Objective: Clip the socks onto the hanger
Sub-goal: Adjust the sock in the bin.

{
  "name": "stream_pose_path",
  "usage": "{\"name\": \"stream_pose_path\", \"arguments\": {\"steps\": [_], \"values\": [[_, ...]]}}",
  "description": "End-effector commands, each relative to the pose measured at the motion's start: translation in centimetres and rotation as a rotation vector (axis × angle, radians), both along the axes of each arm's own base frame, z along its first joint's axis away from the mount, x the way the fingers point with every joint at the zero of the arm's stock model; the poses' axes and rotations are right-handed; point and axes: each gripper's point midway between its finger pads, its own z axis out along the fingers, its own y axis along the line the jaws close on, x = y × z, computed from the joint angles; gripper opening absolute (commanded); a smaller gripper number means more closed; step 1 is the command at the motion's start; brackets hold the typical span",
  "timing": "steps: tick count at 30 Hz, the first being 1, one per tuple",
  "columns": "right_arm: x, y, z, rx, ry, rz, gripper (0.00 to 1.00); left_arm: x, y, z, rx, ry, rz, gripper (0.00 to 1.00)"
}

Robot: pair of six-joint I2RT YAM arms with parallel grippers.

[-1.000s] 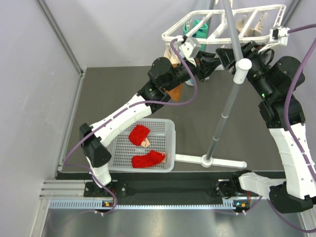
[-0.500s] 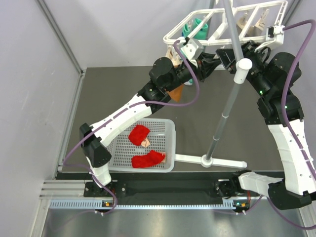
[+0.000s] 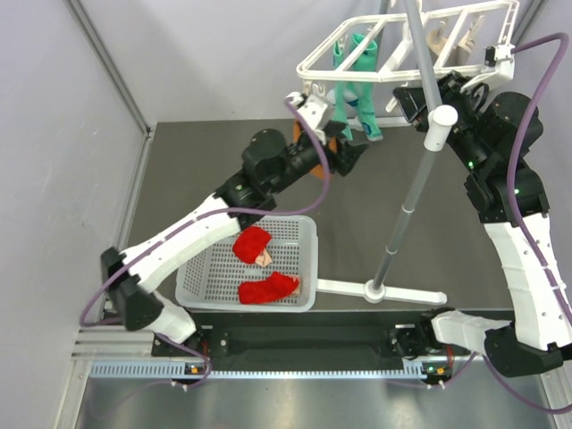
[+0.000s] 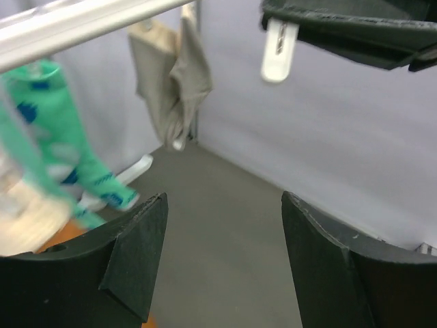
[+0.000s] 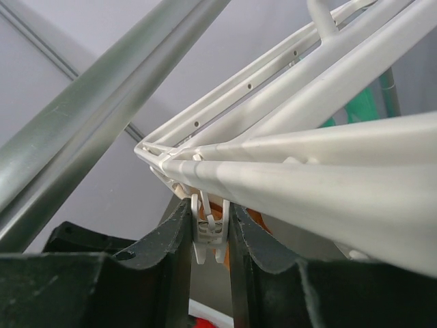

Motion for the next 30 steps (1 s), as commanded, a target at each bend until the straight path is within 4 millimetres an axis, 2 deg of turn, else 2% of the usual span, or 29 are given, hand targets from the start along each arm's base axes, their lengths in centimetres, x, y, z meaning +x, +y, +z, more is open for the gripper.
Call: {"name": "stream_pose_path", "arguments": {"steps": [1, 2, 3, 4, 5, 6, 7, 9, 10, 12, 13, 14, 16, 17, 21, 22, 24, 26, 27, 30], "values": [[-0.6, 0.2, 0.6, -0.004, -0.037, 0.011, 0.0, -1.1, 5.7, 1.0, -0.024, 0.07, 0.136, 0.72], [-0.6, 0.2, 0.4, -0.005, -0.032, 0.011, 0.0, -1.8, 7.3, 1.4, -0.032, 0.082, 0.157, 0.71], [-0.4, 0.2, 0.2, -0.009, -0.032, 0.007, 0.0, -1.9, 8.2, 0.5, -0.019, 0.112, 0.183, 0.71], [-0.5, 0.2, 0.2, -0.013, -0.034, 0.007, 0.0, -1.9, 9.0, -3.1, 0.051, 0.202, 0.217, 0.7], [-0.4, 0.1, -0.1, -0.017, -0.03, 0.005, 0.0, -2.5, 10.5, -3.6, 0.06, 0.228, 0.235, 0.7], [-0.4, 0.2, -0.3, -0.024, -0.028, 0.006, 0.0, -2.7, 11.3, -5.2, 0.088, 0.267, 0.253, 0.7], [-0.3, 0.2, -0.5, -0.029, -0.029, 0.007, 0.0, -3.0, 12.5, -9.5, 0.165, 0.366, 0.295, 0.69], [-0.3, 0.0, -0.9, -0.045, -0.027, 0.001, 0.0, -3.4, 14.9, -12.7, 0.202, 0.454, 0.364, 0.68], [-0.3, 0.1, -1.1, -0.051, -0.028, 0.003, 0.0, -4.1, 16.4, -17.4, 0.272, 0.561, 0.409, 0.66], [-0.1, 0.2, -1.5, -0.069, -0.025, 0.006, 0.0, -4.1, 19.7, -20.1, 0.27, 0.649, 0.515, 0.65], [0.0, 0.2, -1.6, -0.074, -0.026, 0.007, 0.0, -4.6, 21.0, -22.9, 0.267, 0.731, 0.562, 0.65], [0.1, 0.3, -1.7, -0.079, -0.025, 0.01, 0.0, -4.5, 23.0, -23.5, 0.239, 0.765, 0.619, 0.65], [0.0, 0.4, -1.9, -0.09, -0.028, 0.017, 0.0, -4.8, 24.8, -25.7, 0.209, 0.826, 0.685, 0.65], [0.1, 0.4, -2.0, -0.09, -0.03, 0.02, 0.0, -4.6, 25.9, -25.8, 0.178, 0.828, 0.725, 0.65], [0.4, 0.7, -2.9, -0.108, -0.012, 0.031, 0.0, -4.9, 26.3, -28.3, 0.155, 0.873, 0.753, 0.66], [0.4, 0.8, -3.1, -0.11, -0.008, 0.034, 0.0, -5.2, 26.6, -30.0, 0.142, 0.917, 0.778, 0.68], [0.4, 0.9, -3.1, -0.104, -0.012, 0.038, 0.0, -5.6, 26.7, -31.9, 0.09, 0.977, 0.812, 0.69], [0.3, 1.0, -3.2, -0.1, -0.016, 0.046, 0.0, -5.9, 27.0, -32.8, 0.055, 1.002, 0.834, 0.7], [0.3, 1.0, -3.3, -0.1, -0.016, 0.046, 0.0, -6.2, 27.7, -33.9, 0.026, 1.035, 0.889, 0.73], [0.2, 1.2, -3.6, -0.101, -0.013, 0.059, 0.0, -6.2, 28.6, -34.7, -0.05, 1.039, 0.945, 0.76]]}}
